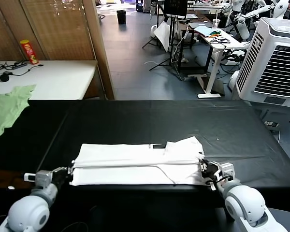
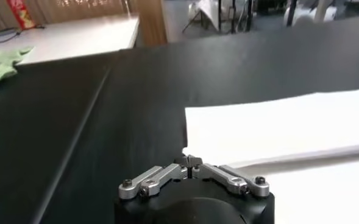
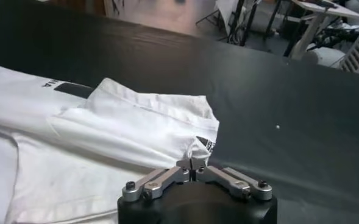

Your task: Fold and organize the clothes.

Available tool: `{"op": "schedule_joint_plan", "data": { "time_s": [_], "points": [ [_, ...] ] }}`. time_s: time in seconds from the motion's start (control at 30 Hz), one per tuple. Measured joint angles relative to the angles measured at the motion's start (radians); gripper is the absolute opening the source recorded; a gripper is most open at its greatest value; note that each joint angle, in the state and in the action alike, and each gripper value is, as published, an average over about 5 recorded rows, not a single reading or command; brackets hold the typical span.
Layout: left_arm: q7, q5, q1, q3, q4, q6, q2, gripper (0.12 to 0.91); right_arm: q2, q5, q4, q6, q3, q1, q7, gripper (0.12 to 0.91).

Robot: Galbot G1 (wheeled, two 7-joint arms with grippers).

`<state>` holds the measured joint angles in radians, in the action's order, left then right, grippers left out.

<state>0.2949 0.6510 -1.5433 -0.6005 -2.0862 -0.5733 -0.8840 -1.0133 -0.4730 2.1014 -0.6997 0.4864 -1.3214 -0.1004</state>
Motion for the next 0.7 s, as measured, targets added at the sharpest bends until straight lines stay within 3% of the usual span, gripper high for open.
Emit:
{"op": "schedule_joint_plan", "data": {
  "time_s": [0.1,0.17,0.37,0.53,0.7],
  "points": [
    [0.011,0.008,-0.015,-0.014,-0.027,-0.006,-0.006,0.320,-0.009,-0.014,-0.009,0.028,0.004,0.023,-0.008,0.740],
    [0.013,0.022,-0.018,-0.026,-0.044,-0.008,-0.011,0.454,-0.020,-0.016,-0.026,0.045,-0.001,0.046,-0.013,0.783],
    [0.011,0.050,0.016,-0.038,-0.058,0.005,-0.035,0.748,-0.072,-0.003,-0.111,0.068,-0.039,0.134,-0.027,0.798],
    [0.003,0.089,0.099,-0.008,-0.015,0.031,-0.060,0.796,-0.120,0.021,-0.217,0.089,-0.076,0.212,-0.036,0.798],
    [-0.042,0.124,0.200,0.037,0.070,0.044,-0.088,0.798,-0.163,0.030,-0.314,0.088,-0.096,0.275,-0.036,0.798]
  ]
}}
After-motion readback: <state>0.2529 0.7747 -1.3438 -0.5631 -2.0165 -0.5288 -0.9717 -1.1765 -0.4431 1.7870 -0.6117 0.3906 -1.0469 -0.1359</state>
